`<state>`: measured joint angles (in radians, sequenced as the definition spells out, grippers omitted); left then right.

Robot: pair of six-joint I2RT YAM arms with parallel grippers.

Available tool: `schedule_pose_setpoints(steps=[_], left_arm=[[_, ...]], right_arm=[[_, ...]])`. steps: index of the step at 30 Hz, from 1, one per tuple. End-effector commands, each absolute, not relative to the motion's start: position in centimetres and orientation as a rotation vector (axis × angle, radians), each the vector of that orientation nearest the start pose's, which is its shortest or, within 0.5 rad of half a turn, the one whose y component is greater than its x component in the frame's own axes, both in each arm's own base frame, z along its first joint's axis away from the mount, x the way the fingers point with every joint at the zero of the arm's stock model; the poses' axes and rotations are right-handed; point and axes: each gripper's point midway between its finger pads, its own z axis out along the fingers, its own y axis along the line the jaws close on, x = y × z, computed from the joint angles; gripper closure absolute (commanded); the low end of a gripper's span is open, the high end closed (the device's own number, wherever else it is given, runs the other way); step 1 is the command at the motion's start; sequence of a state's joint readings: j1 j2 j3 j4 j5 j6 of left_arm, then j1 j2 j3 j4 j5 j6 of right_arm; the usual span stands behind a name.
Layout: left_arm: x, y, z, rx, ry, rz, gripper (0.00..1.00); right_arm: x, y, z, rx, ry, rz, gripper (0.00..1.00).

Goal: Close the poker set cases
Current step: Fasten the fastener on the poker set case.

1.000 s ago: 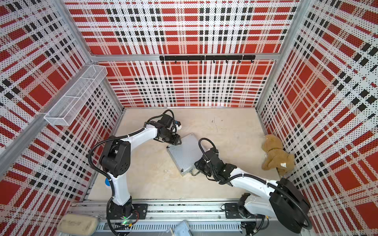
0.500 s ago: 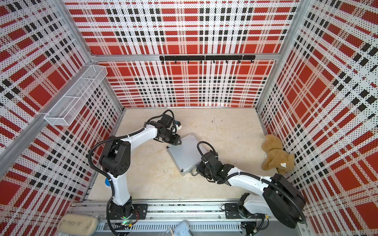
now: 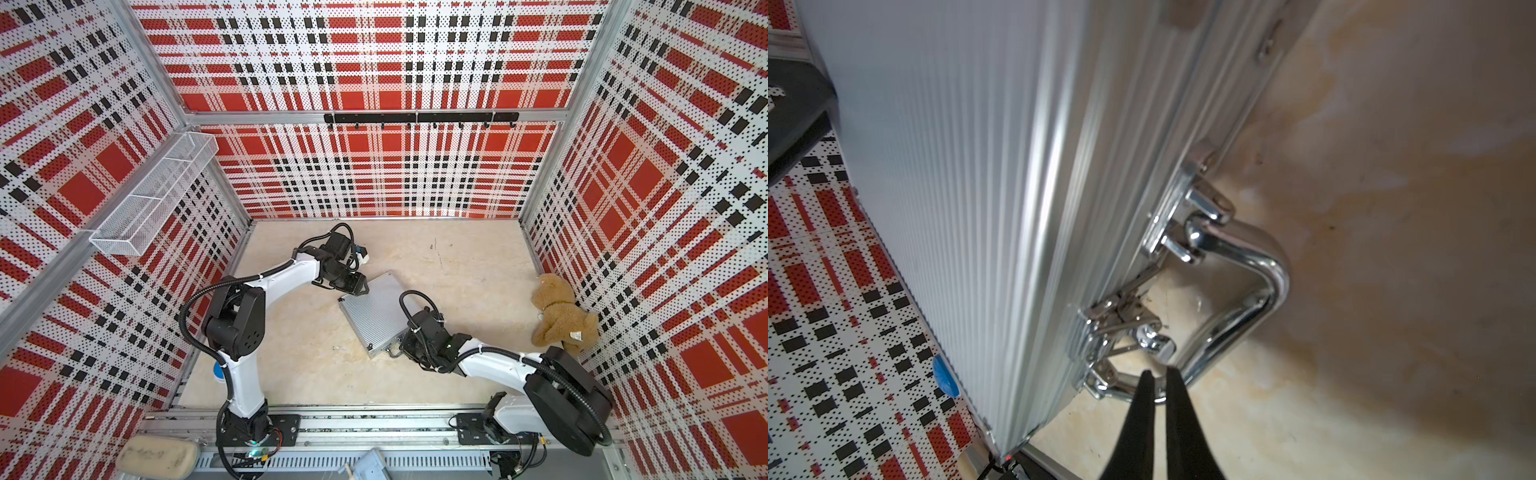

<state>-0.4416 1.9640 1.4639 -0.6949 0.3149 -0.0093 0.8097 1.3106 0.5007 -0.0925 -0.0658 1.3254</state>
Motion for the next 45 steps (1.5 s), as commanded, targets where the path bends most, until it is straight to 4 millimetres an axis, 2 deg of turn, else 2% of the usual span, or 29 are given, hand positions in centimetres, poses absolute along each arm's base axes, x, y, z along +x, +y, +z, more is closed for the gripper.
schedule_pose_setpoints(steps=[1,8,25,39,45], left_arm=[[37.1,-23.3,4.3,0.694,2.82,-0.527,0.52],[37.1,-23.3,4.0,0.692,2.827,-0.537,0.52],[36.7,-23.7,3.6,0.703,2.838,-0.579,0.54],[36.4,-23.8,3.2,0.708,2.855,-0.6,0.56],[36.5,-23.8,3.1,0.707,2.856,-0.596,0.56]], right_arm=[[22.0,23.7,4.0,0.709,2.616,0.883,0.9],[22.6,23.2,3.6,0.742,2.606,0.846,0.9],[23.6,23.7,3.0,0.749,2.616,0.833,0.91],[25.0,25.2,2.1,0.73,2.614,0.857,0.91],[24.8,25.5,1.6,0.738,2.628,0.878,0.91]])
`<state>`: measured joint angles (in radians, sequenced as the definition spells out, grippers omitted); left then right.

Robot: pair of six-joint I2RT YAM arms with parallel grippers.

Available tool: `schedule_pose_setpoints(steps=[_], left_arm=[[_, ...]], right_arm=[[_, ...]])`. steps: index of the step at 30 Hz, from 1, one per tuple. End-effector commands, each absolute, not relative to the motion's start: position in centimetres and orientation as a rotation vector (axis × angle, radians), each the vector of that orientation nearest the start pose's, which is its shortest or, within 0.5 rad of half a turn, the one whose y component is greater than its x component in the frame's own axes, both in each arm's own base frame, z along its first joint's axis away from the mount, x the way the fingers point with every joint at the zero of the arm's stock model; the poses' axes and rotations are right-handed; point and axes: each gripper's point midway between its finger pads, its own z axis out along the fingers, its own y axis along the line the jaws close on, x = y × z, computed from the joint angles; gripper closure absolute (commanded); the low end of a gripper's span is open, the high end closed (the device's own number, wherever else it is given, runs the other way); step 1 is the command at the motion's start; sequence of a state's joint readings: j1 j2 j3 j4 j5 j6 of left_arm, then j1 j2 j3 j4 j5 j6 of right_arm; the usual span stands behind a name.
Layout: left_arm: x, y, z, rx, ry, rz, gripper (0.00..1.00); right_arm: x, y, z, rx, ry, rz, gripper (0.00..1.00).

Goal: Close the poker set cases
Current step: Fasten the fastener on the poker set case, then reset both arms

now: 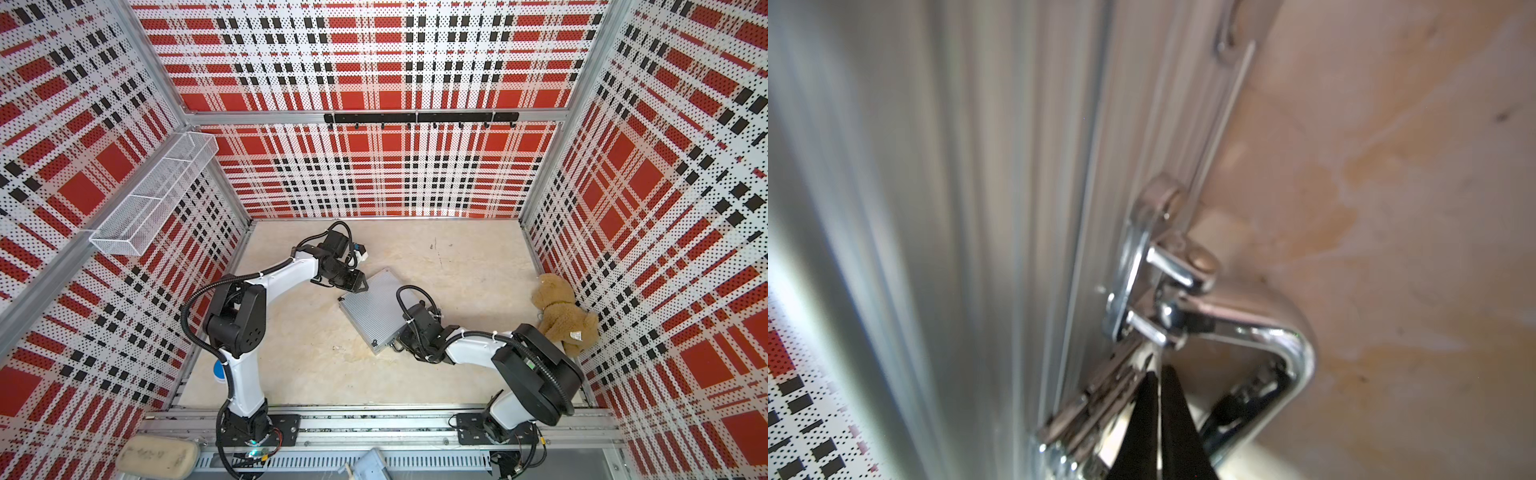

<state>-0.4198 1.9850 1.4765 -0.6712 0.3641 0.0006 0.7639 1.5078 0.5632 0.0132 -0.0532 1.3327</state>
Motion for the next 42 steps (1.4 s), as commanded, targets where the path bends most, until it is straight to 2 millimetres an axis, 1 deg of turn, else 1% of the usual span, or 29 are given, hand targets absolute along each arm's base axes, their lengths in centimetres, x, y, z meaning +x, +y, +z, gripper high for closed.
schedule_pose_setpoints(steps=[1,4,7,9,10,13,16,19,23,26,27,28,31,33,35,38,40,42], left_arm=[[36.5,-23.8,3.1,0.709,2.856,-0.595,0.56],[36.7,-23.8,3.2,0.707,2.853,-0.594,0.55],[37.0,-23.7,3.6,0.7,2.845,-0.591,0.52],[37.4,-23.8,4.2,0.697,2.83,-0.593,0.47],[37.6,-23.7,4.6,0.689,2.82,-0.591,0.45],[38.4,-23.7,6.4,0.67,2.769,-0.603,0.35],[39.3,-23.4,8.6,0.635,2.697,-0.606,0.27],[40.1,-22.7,11.0,0.592,2.619,-0.593,0.19],[41.1,-20.6,14.0,0.5,2.521,-0.553,0.11],[41.4,-18.4,15.3,0.417,2.465,-0.516,0.07],[41.2,-18.1,15.5,0.404,2.446,-0.504,0.06],[41.6,-16.3,15.7,0.349,2.435,-0.472,0.05],[41.4,-13.6,15.8,0.274,2.402,-0.396,0.03],[41.2,-12.0,15.9,0.232,2.361,-0.36,0.0],[41.0,-10.5,15.7,0.19,2.334,-0.325,0.01],[40.5,-8.1,15.0,0.139,2.319,-0.261,0.01],[40.2,-6.4,14.5,0.108,2.303,-0.207,0.01],[39.9,-4.9,14.2,0.084,2.279,-0.166,0.01]], right_arm=[[24.7,25.4,1.6,0.741,2.631,0.875,0.91],[24.0,24.8,2.0,0.749,2.638,0.868,0.88],[23.2,23.9,3.0,0.752,2.65,0.848,0.84],[22.7,23.1,3.9,0.745,2.663,0.817,0.81],[22.4,22.7,4.4,0.733,2.668,0.798,0.79],[22.1,21.4,6.4,0.676,2.67,0.744,0.75],[22.8,20.1,8.2,0.605,2.664,0.694,0.71],[24.5,18.9,10.0,0.525,2.633,0.66,0.65],[27.4,17.0,12.0,0.433,2.584,0.621,0.57],[29.6,15.5,13.1,0.359,2.54,0.574,0.52],[30.5,14.9,13.5,0.336,2.522,0.555,0.49],[31.3,14.3,13.8,0.316,2.504,0.544,0.46],[33.8,13.3,14.7,0.23,2.426,0.513,0.36],[35.4,12.4,14.9,0.172,2.383,0.448,0.25],[36.8,11.4,14.9,0.126,2.354,0.395,0.18],[38.5,9.7,15.0,0.084,2.316,0.328,0.07],[39.2,8.3,14.8,0.063,2.288,0.262,0.0],[39.7,6.7,14.7,0.052,2.258,0.185,0.0]])
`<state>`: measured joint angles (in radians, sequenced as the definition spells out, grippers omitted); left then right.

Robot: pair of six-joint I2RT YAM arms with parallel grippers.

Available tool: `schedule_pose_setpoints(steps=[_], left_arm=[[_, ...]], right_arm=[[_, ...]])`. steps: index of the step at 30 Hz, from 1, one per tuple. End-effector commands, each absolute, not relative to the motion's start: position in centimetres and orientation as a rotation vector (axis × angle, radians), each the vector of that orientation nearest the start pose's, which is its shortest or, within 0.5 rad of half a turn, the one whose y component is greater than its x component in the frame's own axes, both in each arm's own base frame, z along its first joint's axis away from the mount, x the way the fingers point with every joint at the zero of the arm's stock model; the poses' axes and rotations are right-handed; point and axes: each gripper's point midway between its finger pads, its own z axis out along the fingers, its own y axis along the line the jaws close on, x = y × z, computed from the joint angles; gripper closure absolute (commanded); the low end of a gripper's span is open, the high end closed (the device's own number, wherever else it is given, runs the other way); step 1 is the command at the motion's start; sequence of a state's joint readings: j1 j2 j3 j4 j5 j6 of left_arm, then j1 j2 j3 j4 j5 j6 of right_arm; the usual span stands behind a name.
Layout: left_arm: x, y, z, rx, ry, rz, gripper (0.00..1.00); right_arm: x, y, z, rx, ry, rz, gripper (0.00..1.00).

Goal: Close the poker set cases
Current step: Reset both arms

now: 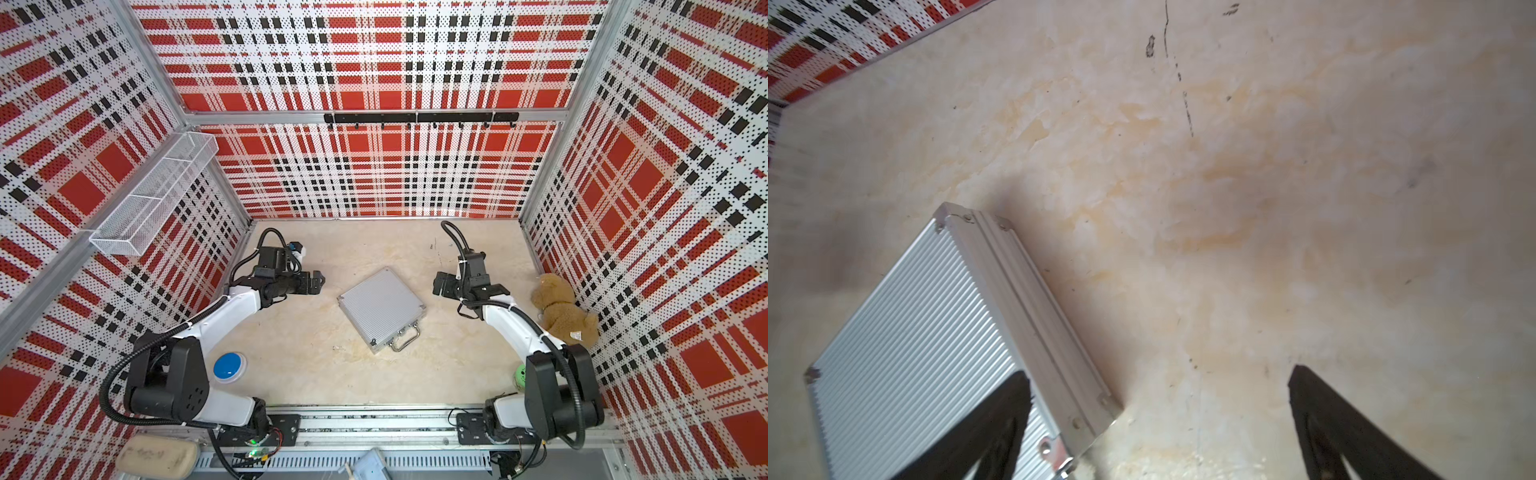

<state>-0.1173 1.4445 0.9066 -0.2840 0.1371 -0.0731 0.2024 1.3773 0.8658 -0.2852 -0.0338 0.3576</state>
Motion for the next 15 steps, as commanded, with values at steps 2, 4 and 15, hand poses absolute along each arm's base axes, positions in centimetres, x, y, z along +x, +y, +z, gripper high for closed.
schedule_pose_setpoints(steps=[2,4,15], left_arm=[[39.6,-3.6,13.9,0.066,2.249,-0.139,0.01],[39.4,-2.5,13.4,0.048,2.23,-0.108,0.01],[38.5,0.5,13.2,0.004,1.95,0.035,0.0]], right_arm=[[39.9,5.1,14.5,0.05,2.226,0.112,0.0],[39.8,3.7,14.1,0.048,2.199,0.034,0.0],[39.5,0.5,12.6,-0.017,1.947,-0.133,0.0]])
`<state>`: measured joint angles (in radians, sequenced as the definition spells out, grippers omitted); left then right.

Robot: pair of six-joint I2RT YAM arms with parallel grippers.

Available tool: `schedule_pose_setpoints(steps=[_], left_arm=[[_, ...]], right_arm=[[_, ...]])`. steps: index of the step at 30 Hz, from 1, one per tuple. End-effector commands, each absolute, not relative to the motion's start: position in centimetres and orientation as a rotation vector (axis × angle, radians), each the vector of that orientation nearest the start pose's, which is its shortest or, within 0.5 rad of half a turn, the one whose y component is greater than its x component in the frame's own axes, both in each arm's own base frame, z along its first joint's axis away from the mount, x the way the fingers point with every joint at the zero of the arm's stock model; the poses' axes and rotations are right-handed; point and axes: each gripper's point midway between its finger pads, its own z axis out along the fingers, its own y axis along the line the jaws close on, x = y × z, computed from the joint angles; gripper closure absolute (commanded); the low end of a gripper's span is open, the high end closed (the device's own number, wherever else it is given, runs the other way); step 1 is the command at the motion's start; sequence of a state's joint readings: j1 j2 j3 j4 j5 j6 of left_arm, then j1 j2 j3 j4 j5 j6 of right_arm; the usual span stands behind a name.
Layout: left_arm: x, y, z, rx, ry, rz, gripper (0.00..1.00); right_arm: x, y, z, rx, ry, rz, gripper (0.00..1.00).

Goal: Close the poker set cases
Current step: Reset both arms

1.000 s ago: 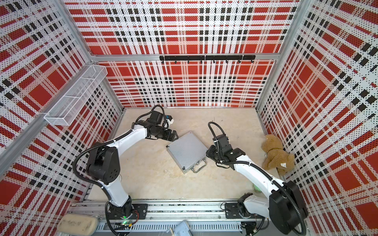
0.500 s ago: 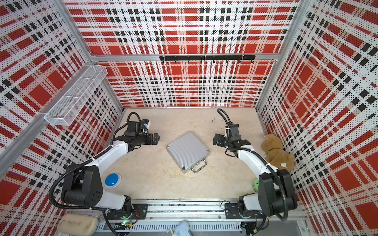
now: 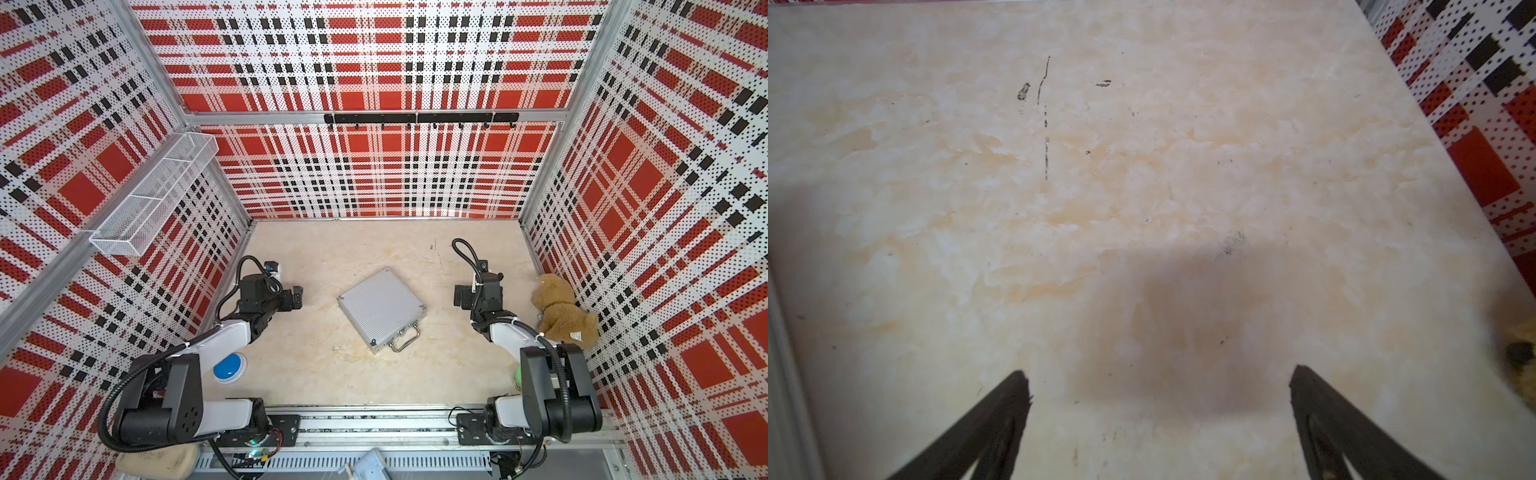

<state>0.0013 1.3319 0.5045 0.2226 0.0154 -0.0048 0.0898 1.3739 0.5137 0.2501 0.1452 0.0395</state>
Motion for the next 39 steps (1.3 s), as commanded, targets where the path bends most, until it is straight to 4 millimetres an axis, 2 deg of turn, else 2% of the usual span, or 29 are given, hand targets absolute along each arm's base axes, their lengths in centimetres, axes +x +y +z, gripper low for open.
schedule_pose_setpoints(steps=[1,4,7,14,20,26,30,39], left_arm=[[38.4,0.5,13.2,0.006,1.925,0.039,0.0],[38.5,0.1,13.4,0.032,1.886,0.046,0.0],[38.9,-0.5,13.7,0.064,1.85,0.053,0.01],[39.9,-1.5,13.7,0.068,1.791,0.031,0.0],[40.5,-1.1,11.9,0.038,1.788,0.052,0.0],[40.9,-0.3,11.8,0.001,1.805,0.075,0.01],[40.9,-0.3,11.9,-0.013,1.802,0.137,0.01],[40.8,-0.4,11.8,-0.011,1.805,0.14,0.01]], right_arm=[[39.6,0.7,12.4,-0.026,1.938,-0.126,0.0],[39.9,1.2,12.2,-0.058,1.935,-0.101,0.0],[40.3,1.4,12.9,-0.073,1.875,-0.1,0.0],[40.7,1.4,11.9,-0.1,1.815,-0.117,0.0],[40.0,0.9,11.3,-0.067,1.784,-0.1,0.0],[40.6,0.7,11.1,-0.062,1.811,-0.112,0.0],[40.6,0.6,11.2,-0.057,1.808,-0.114,0.0],[40.6,0.6,11.2,-0.055,1.807,-0.115,0.0]])
